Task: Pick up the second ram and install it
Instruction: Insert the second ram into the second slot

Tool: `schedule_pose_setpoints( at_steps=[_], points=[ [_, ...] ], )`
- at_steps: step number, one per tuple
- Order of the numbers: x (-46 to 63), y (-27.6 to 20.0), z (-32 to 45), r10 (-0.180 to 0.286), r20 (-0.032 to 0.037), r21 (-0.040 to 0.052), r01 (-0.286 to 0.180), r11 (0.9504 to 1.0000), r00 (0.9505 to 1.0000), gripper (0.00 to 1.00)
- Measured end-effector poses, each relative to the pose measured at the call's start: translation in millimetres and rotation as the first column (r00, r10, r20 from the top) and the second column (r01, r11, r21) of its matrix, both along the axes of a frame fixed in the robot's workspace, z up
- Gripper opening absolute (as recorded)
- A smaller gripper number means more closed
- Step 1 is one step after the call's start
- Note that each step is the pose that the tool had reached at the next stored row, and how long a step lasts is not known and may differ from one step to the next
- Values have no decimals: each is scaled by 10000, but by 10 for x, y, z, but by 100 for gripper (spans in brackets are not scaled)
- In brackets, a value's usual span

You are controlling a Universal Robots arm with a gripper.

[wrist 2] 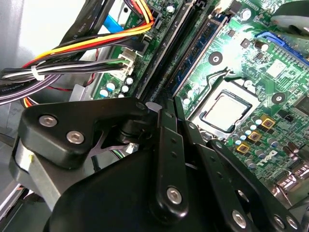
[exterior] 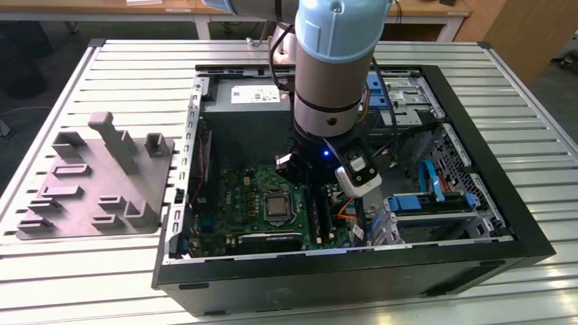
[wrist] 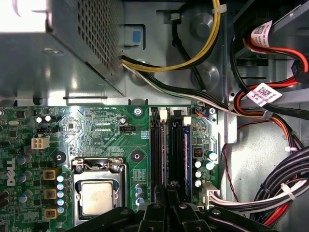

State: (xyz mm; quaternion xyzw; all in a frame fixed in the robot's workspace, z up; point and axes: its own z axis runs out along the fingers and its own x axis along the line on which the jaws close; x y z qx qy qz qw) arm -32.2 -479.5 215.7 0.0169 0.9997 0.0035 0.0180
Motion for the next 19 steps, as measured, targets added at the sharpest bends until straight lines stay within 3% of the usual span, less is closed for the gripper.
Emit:
schedule_pose_setpoints(
  at_steps=[13,16,19],
  points=[
    [0,0,-2,0,1,1,0,10000,10000,14],
    [0,0,-2,0,0,1,0,10000,10000,26],
    [0,0,2,0,0,0,0,10000,10000,26]
  ],
)
